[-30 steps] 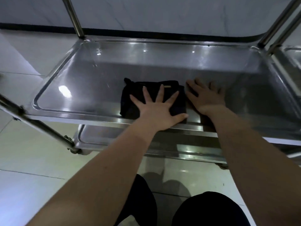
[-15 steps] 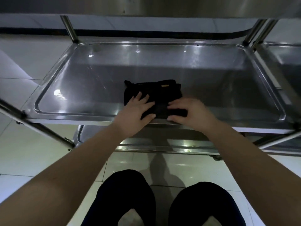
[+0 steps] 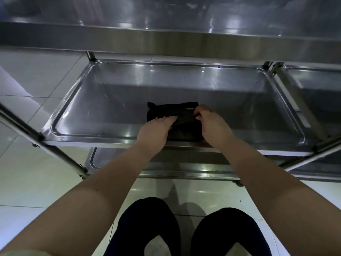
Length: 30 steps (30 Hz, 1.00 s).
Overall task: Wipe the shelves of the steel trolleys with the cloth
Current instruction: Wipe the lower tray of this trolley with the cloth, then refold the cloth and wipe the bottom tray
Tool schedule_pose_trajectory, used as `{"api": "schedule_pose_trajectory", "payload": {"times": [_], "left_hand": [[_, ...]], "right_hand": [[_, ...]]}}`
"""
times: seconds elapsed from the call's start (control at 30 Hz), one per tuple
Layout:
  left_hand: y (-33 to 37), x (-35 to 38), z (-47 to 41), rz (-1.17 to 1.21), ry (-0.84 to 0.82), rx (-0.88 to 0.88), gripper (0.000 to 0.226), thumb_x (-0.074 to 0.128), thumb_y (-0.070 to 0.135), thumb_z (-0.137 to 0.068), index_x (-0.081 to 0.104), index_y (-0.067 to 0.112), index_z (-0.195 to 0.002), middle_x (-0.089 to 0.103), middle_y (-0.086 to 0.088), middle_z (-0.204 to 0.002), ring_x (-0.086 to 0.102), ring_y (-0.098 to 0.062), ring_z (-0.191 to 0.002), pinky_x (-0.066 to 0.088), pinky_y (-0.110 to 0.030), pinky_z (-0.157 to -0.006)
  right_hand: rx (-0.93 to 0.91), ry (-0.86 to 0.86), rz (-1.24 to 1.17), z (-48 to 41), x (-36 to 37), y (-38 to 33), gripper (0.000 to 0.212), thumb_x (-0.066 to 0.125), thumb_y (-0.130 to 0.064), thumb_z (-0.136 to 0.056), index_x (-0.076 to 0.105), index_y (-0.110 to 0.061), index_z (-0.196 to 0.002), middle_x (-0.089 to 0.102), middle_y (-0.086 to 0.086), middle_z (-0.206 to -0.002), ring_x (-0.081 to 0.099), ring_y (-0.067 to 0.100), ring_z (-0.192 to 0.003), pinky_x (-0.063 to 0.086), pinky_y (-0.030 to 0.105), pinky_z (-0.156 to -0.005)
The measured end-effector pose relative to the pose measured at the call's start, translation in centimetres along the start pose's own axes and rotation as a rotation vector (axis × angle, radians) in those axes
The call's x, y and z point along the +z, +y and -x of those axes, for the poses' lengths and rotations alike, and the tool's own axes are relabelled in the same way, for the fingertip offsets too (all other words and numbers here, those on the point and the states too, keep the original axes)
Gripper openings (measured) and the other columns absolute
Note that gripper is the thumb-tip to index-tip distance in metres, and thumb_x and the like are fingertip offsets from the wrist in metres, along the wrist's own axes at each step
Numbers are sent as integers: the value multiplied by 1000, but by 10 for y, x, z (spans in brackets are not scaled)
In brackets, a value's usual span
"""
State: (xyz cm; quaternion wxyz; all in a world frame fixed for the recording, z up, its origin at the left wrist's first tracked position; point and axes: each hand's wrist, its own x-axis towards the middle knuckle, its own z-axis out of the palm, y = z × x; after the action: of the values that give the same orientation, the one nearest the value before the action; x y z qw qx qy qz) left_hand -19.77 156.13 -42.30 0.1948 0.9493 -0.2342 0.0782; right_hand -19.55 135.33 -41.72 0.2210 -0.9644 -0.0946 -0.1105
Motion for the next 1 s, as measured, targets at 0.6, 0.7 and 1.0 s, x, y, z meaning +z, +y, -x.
{"api": "schedule_pose_trajectory", "payload": {"times": [0.6,0.7,1.0], "left_hand": [[95,-52,20,-35,201,585,50,72,-6,-77,64,7,-125,68,-13,-121,69,-29,-102,55,-40,-83],[114,-22,33,15,151,645,55,74,-6,-72,64,7,-124,69,-13,-119,70,-28,-101,57,-41,-80],[129,131,66,26,-334,495,61,62,7,-85,48,21,-143,57,2,-139,60,-18,-117,50,-31,-90]], "right_hand": [[-273,237,303,114,-143,-7,16,70,-16,-84,73,-4,-94,70,12,-93,65,34,-83,51,45,-76],[-231,220,302,150,-134,15,16,67,-17,-88,74,-3,-93,72,11,-90,65,32,-78,52,40,-71],[-63,147,148,237,-12,117,14,67,-2,-82,75,-4,-94,73,11,-87,67,34,-73,55,40,-62]]}}
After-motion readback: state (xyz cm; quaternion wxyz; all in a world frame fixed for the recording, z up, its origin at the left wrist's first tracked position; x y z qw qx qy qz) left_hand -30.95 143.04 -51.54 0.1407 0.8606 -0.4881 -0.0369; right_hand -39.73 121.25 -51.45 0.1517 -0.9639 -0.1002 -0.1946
